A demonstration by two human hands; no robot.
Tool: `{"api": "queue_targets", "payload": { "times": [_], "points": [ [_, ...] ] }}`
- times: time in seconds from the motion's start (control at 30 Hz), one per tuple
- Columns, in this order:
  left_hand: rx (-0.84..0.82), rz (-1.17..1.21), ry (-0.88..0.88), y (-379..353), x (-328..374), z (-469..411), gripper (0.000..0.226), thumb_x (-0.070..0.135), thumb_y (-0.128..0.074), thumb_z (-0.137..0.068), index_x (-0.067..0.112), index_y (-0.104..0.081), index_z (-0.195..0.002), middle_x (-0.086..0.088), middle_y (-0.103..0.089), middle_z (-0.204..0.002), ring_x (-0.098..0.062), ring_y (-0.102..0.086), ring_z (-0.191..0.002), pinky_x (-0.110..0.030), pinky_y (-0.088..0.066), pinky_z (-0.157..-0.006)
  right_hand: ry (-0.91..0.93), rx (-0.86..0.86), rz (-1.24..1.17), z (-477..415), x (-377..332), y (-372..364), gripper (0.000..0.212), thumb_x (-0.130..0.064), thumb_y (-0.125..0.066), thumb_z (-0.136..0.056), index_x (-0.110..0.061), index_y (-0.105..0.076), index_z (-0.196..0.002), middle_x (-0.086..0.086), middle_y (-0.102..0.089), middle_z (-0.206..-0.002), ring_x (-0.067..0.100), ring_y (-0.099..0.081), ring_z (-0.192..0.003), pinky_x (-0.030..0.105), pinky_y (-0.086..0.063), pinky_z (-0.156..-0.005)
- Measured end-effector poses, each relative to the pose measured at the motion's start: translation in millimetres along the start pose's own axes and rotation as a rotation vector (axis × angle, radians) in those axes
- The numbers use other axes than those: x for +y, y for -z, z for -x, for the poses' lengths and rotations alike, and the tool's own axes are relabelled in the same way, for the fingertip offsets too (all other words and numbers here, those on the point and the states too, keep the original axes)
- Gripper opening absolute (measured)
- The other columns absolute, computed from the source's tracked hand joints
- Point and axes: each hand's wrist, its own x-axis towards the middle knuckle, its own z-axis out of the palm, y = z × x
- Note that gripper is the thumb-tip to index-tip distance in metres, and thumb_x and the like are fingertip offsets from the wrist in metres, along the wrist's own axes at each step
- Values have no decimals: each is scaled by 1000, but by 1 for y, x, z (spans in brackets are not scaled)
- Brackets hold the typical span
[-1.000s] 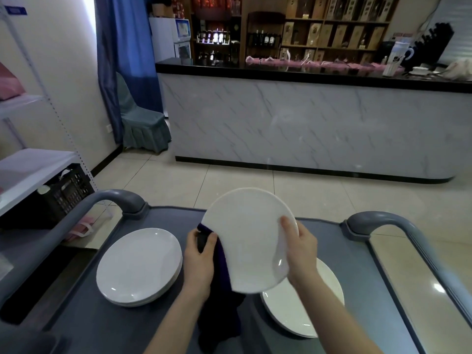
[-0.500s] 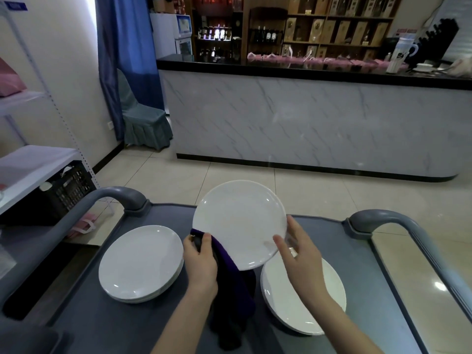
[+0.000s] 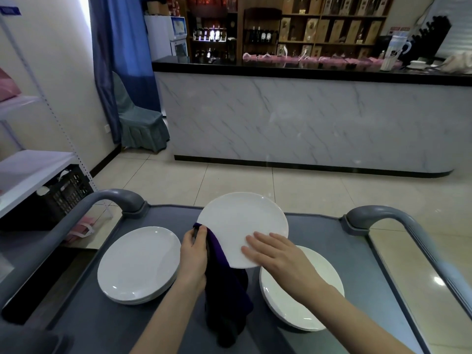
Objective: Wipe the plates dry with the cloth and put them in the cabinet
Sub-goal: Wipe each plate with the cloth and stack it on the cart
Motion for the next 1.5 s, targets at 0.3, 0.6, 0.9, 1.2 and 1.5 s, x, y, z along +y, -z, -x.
{"api": "queue_targets", "payload": {
  "times": [0.3,0.6,0.9,1.2,1.5],
  "points": [
    [7,44,88,6,5,-6,33,31,-54,-101,8,-58,-124,-15,-67,-117,-31,-63,-108,-41,-55,-83,-314,73,-276,0,-4,6,31,-5,-79,-81,-19,-76,-109,-7,-75,-113,19,-72,-104,31,-60,-76],
    [40,113,-117,-26,21,8,23,24,-53,-101,35,-49,-121,-10,-61,-120,-25,-60,-109,-44,-49,-100,-970,202,-955,-5,-14,11,21,-20,-64,-96,-34,-68,-80,-5,-64,-69,8,-51,-63,22,-40,-59],
    [-482,-564,-591,-55,19,30,48,31,-33,-102,44,-31,-148,16,-42,-147,-5,-34,-137,-37,-27,-117,-1101,283,-1392,-7,-33,22,15,-21,-63,-97,-17,-77,-98,11,-75,-89,25,-70,-81,36,-54,-66],
    [-690,-969,-834,-52,-13,53,53,38,-23,-104,50,-5,-152,21,-12,-162,7,2,-147,-43,-2,-124,-1182,423,-1578,-11,-17,34,27,-35,-65,-89,-16,-78,-103,15,-76,-102,25,-73,-91,34,-58,-68],
    [-570,-1122,-965,-39,-18,58,52,47,-18,-100,48,-6,-150,19,-30,-155,12,-11,-141,-32,-16,-119,-1236,449,-1754,-5,-10,36,29,-30,-68,-84,-10,-78,-102,18,-75,-104,24,-73,-85,30,-58,-64]
  ]
}}
